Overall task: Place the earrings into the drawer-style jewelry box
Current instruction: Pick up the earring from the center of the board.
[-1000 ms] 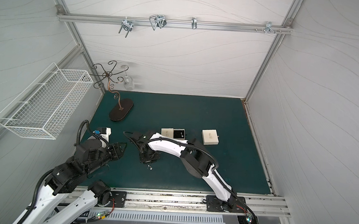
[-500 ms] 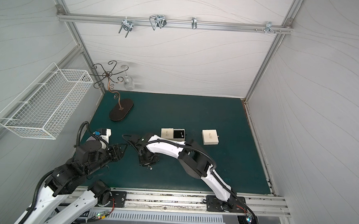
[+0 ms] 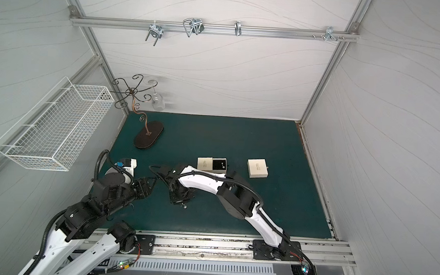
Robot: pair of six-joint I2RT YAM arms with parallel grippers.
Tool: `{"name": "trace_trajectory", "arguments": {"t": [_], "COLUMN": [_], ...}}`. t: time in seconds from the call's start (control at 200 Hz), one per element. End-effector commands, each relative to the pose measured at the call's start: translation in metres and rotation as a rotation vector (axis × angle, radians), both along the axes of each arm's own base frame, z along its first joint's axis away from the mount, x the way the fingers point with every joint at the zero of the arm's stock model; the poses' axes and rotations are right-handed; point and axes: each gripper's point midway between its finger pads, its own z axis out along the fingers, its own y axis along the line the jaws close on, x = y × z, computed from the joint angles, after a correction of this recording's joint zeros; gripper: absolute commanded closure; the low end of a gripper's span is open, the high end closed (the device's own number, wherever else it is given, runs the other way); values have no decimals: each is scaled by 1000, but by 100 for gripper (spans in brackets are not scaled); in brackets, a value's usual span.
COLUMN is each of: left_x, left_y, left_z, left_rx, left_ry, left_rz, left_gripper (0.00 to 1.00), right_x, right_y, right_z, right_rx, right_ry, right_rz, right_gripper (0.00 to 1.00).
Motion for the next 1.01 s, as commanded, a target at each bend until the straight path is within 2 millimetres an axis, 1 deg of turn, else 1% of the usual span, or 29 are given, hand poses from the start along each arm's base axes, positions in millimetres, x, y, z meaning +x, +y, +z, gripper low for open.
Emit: {"name": "trace_trajectory", "arguments": {"t": [0.0,0.49,0.65,0.77,0.92,1.001], "left_x": [2,2,2,2,4,6], "left_y": [0,-2,-3,-5,-8,-11], "left_z": [10,9,8,7,4,1], "left_rx": [-24,-35,-42,-46,-49,-53], "left_ry": [-40,-37,-35,-31,-19,-9], "left_rz": [6,0,-2,-5,-13,-23], "left_gripper": [51,50,50,50,50,50], "right_x": [-7,-12,-12,-13,-7,3], "right_y": [-5,-11,-12,-14,-16,-22], "right_z": [-8,-8,-8,-8,-6,-3], "right_rx": [-50,-71,-73,-71,-54,-42], "right_ry": [16,12,11,12,18,13], "right_rz": [-1,8,9,8,-5,-24], "right_gripper": [81,82,86,87,87,86]}}
